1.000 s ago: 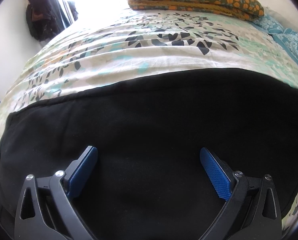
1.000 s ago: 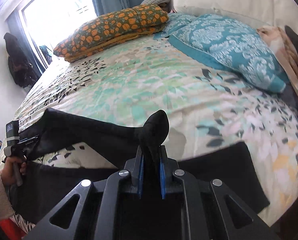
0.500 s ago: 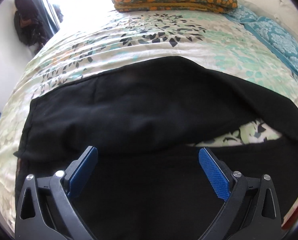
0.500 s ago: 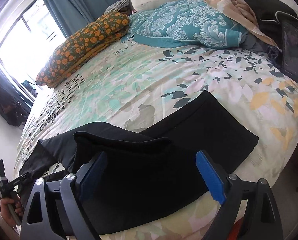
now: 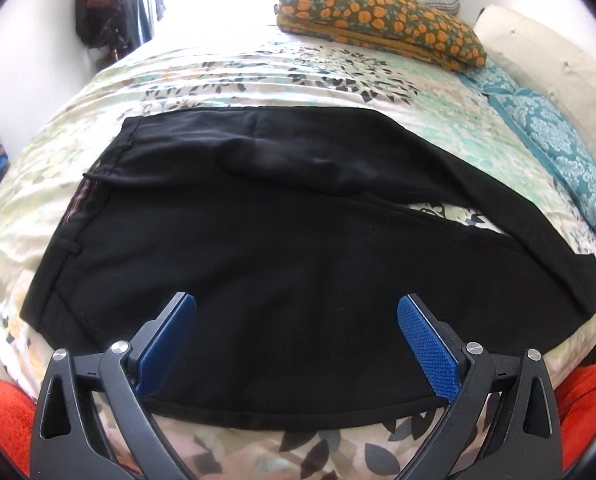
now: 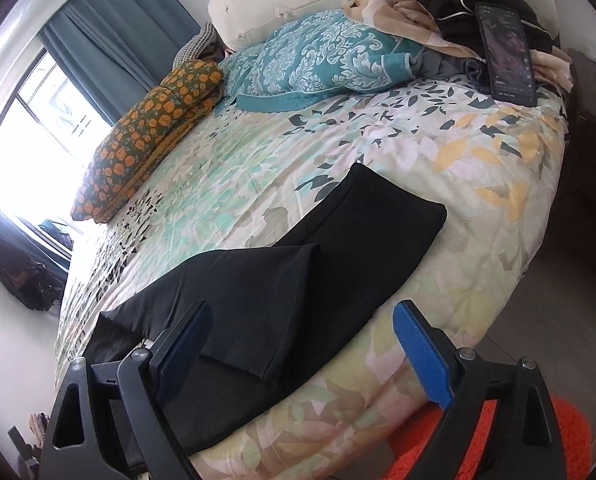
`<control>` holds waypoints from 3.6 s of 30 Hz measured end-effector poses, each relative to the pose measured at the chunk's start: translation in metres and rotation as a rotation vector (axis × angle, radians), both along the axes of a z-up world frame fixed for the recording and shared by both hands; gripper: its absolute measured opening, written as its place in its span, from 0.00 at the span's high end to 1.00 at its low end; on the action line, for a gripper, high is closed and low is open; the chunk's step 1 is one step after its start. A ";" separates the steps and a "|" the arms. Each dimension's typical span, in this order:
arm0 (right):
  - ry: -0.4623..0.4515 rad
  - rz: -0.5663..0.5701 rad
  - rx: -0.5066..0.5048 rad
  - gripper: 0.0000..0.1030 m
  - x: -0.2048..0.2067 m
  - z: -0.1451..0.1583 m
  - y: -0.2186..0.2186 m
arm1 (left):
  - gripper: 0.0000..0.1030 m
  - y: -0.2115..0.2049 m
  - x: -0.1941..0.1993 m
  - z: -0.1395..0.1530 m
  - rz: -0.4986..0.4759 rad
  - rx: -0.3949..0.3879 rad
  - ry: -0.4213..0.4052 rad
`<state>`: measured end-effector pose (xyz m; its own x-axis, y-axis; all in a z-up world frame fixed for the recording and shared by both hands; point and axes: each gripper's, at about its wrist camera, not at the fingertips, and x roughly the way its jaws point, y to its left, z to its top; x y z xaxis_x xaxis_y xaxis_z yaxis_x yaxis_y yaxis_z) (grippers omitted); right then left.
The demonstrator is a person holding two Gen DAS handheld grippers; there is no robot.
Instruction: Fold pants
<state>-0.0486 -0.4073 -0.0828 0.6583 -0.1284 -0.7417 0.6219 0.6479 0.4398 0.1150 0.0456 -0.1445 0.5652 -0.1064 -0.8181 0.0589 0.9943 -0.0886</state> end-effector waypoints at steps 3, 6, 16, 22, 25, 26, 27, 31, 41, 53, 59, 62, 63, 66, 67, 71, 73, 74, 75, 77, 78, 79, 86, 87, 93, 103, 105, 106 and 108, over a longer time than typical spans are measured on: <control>-0.021 0.099 0.103 0.12 0.007 -0.007 0.028 | 0.01 0.000 -0.006 -0.008 -0.003 0.020 0.003; -0.017 0.173 0.161 0.12 0.014 -0.023 0.061 | 0.01 0.005 -0.010 -0.010 0.004 0.004 0.008; -0.002 0.284 0.094 0.12 0.035 -0.036 0.100 | 0.01 0.017 -0.018 0.005 0.034 0.003 -0.053; -0.013 0.259 0.090 0.11 0.032 -0.037 0.091 | 0.01 0.015 -0.018 0.002 0.034 0.009 -0.047; -0.018 0.264 0.075 0.11 0.030 -0.035 0.091 | 0.01 0.010 -0.019 0.002 0.019 0.023 -0.050; -0.018 0.266 0.071 0.11 0.030 -0.035 0.092 | 0.01 0.009 -0.019 0.001 0.015 0.027 -0.049; -0.016 0.269 0.068 0.11 0.030 -0.035 0.093 | 0.01 0.008 -0.019 0.001 0.012 0.029 -0.048; -0.009 0.275 0.068 0.11 0.031 -0.037 0.094 | 0.01 0.008 -0.020 -0.001 0.010 0.033 -0.046; -0.001 0.305 0.057 0.11 0.037 -0.038 0.100 | 0.01 0.015 -0.017 -0.004 0.042 0.024 -0.033; -0.189 0.068 0.395 0.11 0.015 -0.043 0.048 | 0.01 0.018 -0.017 -0.007 0.047 0.010 -0.022; -0.106 0.070 0.471 0.11 0.068 -0.079 0.064 | 0.01 0.015 -0.017 -0.008 0.034 0.031 -0.026; -0.084 -0.036 0.532 0.11 0.073 -0.097 0.049 | 0.01 0.019 -0.016 -0.007 0.050 0.033 -0.025; -0.093 -0.057 0.527 0.11 0.072 -0.098 0.046 | 0.01 0.021 -0.016 -0.007 0.059 0.033 -0.024; -0.095 -0.101 0.458 0.11 0.068 -0.090 0.038 | 0.01 0.025 -0.013 -0.010 0.081 0.034 -0.016; -0.099 -0.121 0.436 0.11 0.065 -0.088 0.034 | 0.01 0.024 -0.011 -0.012 0.085 0.034 -0.007; -0.097 -0.189 0.368 0.28 0.053 -0.088 0.023 | 0.01 0.017 -0.012 -0.016 0.066 0.052 0.004; -0.080 -0.218 0.318 0.45 0.046 -0.087 0.021 | 0.01 0.010 -0.014 -0.015 0.042 0.073 -0.004; -0.070 -0.232 0.300 0.63 0.043 -0.087 0.019 | 0.01 0.006 -0.015 -0.014 0.031 0.084 -0.008; -0.067 -0.235 0.292 0.88 0.040 -0.086 0.017 | 0.01 0.002 -0.016 -0.013 0.020 0.092 -0.012; -0.075 -0.207 0.271 0.90 0.037 -0.082 0.014 | 0.01 -0.004 -0.018 -0.011 -0.002 0.104 -0.020; -0.087 -0.185 0.253 0.91 0.038 -0.076 0.014 | 0.01 -0.007 -0.018 -0.010 -0.012 0.109 -0.022; -0.102 -0.163 0.232 0.91 0.040 -0.068 0.015 | 0.01 -0.010 -0.017 -0.009 -0.021 0.113 -0.022; -0.223 0.034 -0.003 0.91 0.054 0.006 0.043 | 0.01 -0.030 0.013 0.005 -0.068 0.037 0.001; -0.233 0.052 -0.027 0.91 0.055 0.013 0.047 | 0.01 -0.035 0.023 0.008 -0.078 0.023 0.008; -0.263 0.107 -0.086 0.91 0.058 0.027 0.061 | 0.01 -0.060 0.104 0.018 -0.108 -0.026 0.047; -0.298 0.154 -0.095 0.91 0.046 0.043 0.063 | 0.01 -0.076 0.215 -0.021 -0.003 -0.165 0.193; -0.299 0.163 -0.097 0.91 0.045 0.043 0.062 | 0.01 -0.077 0.217 -0.030 0.009 -0.167 0.202; -0.298 0.167 -0.101 0.91 0.045 0.042 0.063 | 0.01 -0.078 0.217 -0.033 0.013 -0.169 0.208; -0.293 0.176 -0.097 0.91 0.046 0.041 0.064 | 0.01 -0.077 0.216 -0.037 0.015 -0.168 0.221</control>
